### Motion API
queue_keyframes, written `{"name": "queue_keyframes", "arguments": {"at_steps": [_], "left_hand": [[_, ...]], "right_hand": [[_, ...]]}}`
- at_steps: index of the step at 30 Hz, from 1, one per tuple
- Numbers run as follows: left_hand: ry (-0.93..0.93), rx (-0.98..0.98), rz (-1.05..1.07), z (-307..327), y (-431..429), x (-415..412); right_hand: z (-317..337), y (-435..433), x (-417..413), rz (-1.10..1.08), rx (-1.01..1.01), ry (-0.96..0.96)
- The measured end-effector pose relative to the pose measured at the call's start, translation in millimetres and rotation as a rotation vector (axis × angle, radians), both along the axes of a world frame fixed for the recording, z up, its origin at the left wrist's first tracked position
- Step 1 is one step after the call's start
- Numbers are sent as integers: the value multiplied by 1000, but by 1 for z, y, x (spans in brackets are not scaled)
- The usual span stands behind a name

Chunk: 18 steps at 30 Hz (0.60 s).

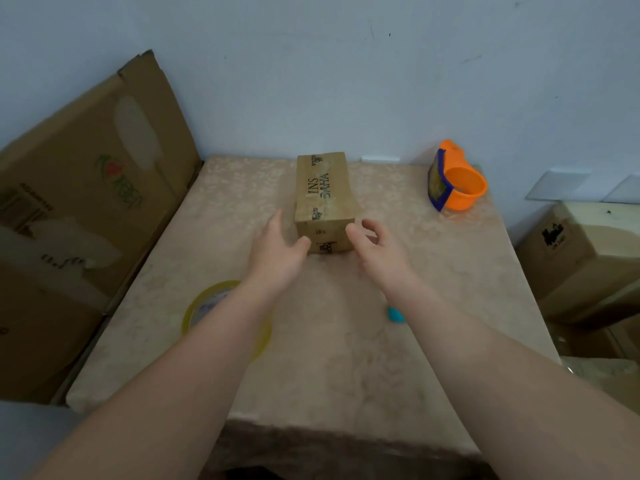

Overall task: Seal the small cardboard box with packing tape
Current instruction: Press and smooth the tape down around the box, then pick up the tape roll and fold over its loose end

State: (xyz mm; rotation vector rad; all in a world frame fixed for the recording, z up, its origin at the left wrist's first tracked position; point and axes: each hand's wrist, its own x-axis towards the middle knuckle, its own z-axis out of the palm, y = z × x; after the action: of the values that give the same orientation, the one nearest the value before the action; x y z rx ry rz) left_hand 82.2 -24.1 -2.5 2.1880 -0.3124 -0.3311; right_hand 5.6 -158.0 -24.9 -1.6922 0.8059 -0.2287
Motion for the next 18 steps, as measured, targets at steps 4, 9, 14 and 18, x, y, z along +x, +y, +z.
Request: {"name": "queue_keyframes", "arguments": {"at_steps": [4, 9, 14, 18], "left_hand": [[-158, 219, 59, -3, 42, -16], [-321, 449, 60, -8, 86, -45], [-388, 750, -185, -24, 105, -66], [-261, 633, -174, -18, 105, -66]], "right_hand": [[0, 20, -18, -7, -2, 31], [5, 51, -45, 11, 74, 65], [20, 77, -73, 75, 157, 105], [32, 89, -89, 144, 161, 142]]}}
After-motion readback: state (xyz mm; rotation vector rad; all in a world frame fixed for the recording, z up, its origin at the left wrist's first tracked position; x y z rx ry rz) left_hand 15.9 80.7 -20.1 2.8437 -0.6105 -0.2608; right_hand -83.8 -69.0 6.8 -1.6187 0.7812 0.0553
